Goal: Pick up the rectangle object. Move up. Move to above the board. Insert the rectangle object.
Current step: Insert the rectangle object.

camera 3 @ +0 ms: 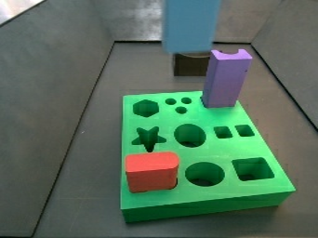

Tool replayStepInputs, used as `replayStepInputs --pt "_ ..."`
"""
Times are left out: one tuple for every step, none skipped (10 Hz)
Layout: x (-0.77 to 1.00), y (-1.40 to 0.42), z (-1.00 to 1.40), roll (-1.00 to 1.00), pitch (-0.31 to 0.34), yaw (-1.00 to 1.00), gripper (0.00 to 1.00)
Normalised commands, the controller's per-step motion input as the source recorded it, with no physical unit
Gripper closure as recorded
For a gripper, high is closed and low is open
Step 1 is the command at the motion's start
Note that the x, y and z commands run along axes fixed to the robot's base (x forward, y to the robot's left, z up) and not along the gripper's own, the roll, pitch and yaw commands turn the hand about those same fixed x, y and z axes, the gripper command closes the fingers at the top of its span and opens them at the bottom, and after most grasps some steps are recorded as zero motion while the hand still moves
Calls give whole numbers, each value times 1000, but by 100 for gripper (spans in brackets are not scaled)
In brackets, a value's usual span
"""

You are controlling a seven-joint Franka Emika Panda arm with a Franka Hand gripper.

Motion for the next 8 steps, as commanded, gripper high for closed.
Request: replayStepInputs --pt "489 -474 -174 207 0 286 100" --pt "540 -443 -183 187 0 309 100" --pt "574 -443 -220 169 0 311 100" --pt "611 -417 -251 146 0 331 100" --pt "686 -440 -286 90 0 280 100" --pt "697 -411 -300 69 0 249 100" --pt "574 -303 -426 49 -20 131 100" --pt "677 -266 -391 29 -21 97 100"
